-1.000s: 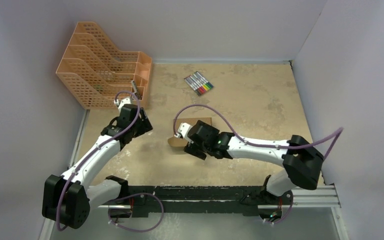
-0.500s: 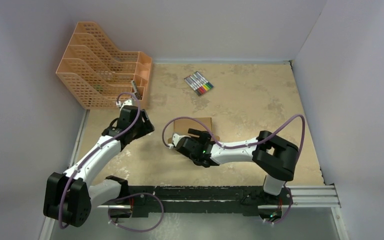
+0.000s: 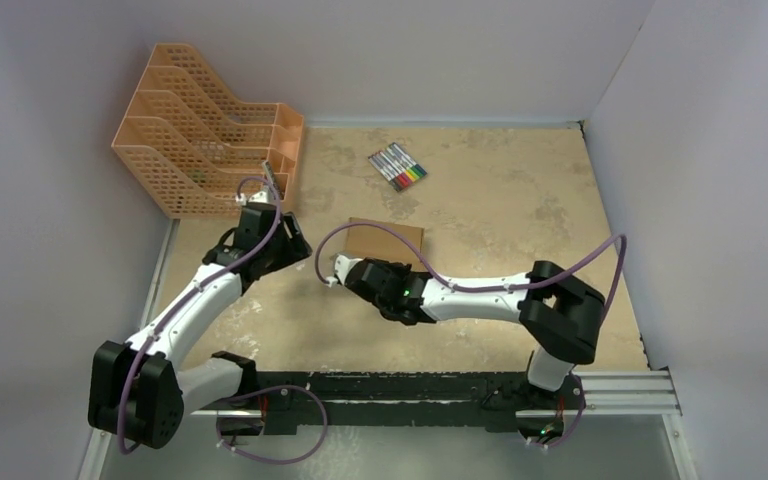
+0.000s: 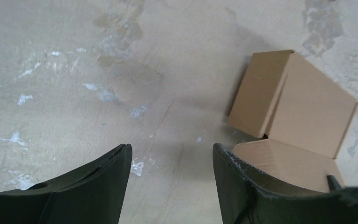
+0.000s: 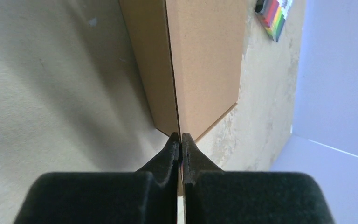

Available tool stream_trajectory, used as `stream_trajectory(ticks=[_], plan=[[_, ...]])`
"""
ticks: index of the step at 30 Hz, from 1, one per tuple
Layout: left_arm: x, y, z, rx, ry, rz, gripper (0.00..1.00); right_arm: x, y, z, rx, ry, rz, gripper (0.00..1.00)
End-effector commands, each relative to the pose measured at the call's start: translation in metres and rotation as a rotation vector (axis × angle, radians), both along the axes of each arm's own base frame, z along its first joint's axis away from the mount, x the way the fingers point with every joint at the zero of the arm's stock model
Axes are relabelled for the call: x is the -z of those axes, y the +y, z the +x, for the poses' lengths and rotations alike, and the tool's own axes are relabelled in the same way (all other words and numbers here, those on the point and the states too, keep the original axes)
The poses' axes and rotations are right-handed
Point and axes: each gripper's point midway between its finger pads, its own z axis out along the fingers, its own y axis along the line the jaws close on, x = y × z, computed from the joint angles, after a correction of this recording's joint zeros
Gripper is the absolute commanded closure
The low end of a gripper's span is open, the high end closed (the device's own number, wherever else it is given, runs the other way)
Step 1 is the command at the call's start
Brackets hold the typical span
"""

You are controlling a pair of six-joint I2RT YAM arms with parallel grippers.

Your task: Fold the paper box

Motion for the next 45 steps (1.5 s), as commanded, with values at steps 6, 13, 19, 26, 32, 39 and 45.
stream_trajectory(ticks=[6,13,19,26,32,39,45], plan=[[-0.082,0.01,0.022,-0.023,-0.167,0.036,0.37,-0.043,0.024,-0.013,-0.035,0.345,0.178,1.0],[-0.117,0.029,0.008,-0.103,-0.222,0.062,0.42,-0.069,0.032,-0.015,-0.019,0.601,0.298,1.0],[-0.129,0.021,-0.006,-0.05,-0.23,0.023,0.5,-0.093,0.042,-0.01,0.006,0.772,0.454,1.0],[-0.101,-0.028,-0.008,0.107,-0.18,-0.19,0.56,-0.072,0.039,-0.008,0.065,0.874,0.406,1.0],[-0.07,-0.046,0.0,0.147,-0.166,-0.268,0.56,-0.06,0.042,0.002,0.082,0.864,0.373,1.0],[-0.073,-0.054,0.012,0.172,-0.163,-0.285,0.57,-0.074,0.042,0.015,0.112,0.804,0.384,0.73],[-0.077,-0.031,0.011,0.206,-0.14,-0.089,0.51,-0.096,0.037,0.015,0.138,0.741,0.463,0.52]])
